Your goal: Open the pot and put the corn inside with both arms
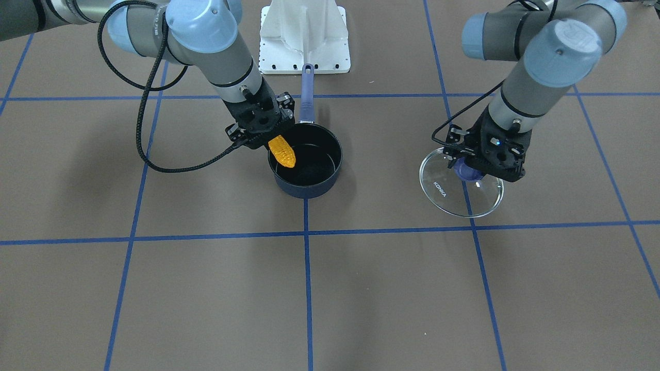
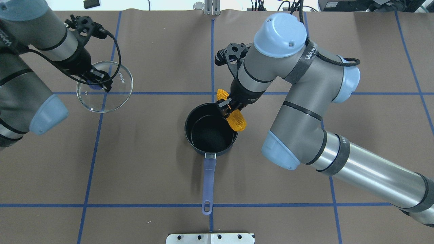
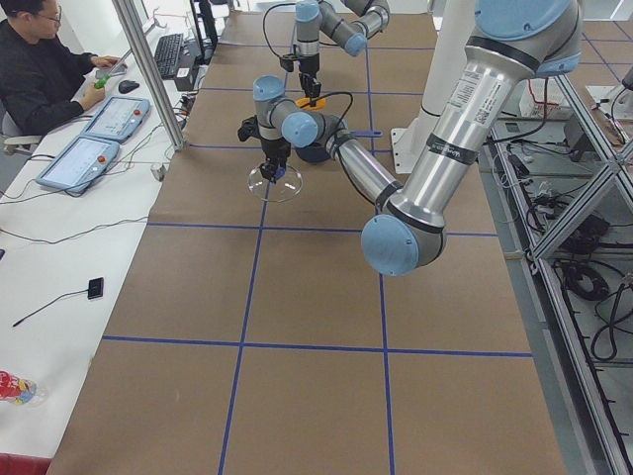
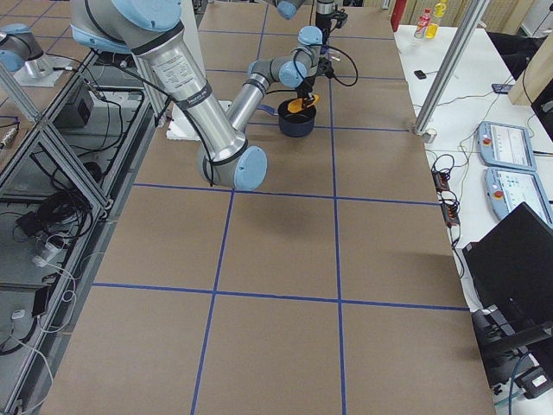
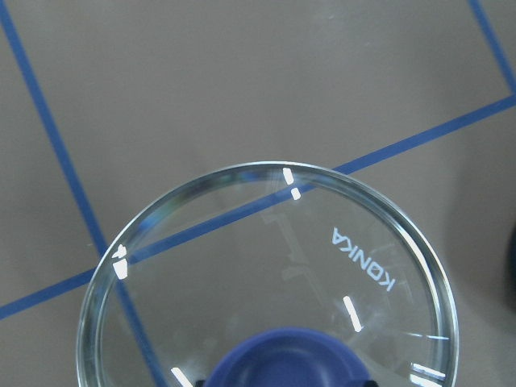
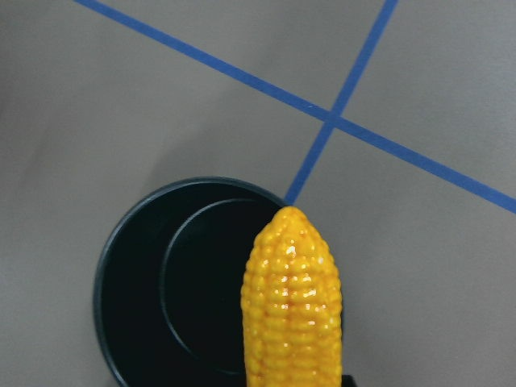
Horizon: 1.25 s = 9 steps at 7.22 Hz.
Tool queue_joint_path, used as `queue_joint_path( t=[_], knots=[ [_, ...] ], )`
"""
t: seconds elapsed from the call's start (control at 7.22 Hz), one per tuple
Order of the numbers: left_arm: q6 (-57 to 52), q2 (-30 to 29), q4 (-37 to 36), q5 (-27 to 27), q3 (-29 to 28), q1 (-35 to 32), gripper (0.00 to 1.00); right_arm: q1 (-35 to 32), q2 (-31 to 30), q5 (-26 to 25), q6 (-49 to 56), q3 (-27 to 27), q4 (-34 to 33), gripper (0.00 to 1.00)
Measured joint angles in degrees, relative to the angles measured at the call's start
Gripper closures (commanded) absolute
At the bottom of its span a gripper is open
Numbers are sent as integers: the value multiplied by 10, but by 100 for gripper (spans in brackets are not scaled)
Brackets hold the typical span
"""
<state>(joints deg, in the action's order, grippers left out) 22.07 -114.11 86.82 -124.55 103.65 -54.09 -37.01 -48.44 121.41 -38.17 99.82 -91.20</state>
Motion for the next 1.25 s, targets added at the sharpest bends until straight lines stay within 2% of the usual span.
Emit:
queue_joint_path(
  t=[0.28, 0.42, 0.55, 0.83, 1.25],
  knots=[
    [-47, 54, 50, -2, -10, -20, 47, 15, 11, -5, 0, -9, 4, 52],
    [-72, 77, 70, -9, -20, -31, 47, 21, 12, -7, 0, -10, 4, 43],
    [-96, 102, 90, -22, -28, -43, 47, 26, 12, -10, 0, -11, 4, 1],
    [-114, 151, 135, -32, -40, -53, 46, 31, 11, -21, 1, -12, 10, 0],
    [-114, 189, 191, -49, -68, -55, 43, 32, 12, -26, 2, -17, 28, 0]
  ],
)
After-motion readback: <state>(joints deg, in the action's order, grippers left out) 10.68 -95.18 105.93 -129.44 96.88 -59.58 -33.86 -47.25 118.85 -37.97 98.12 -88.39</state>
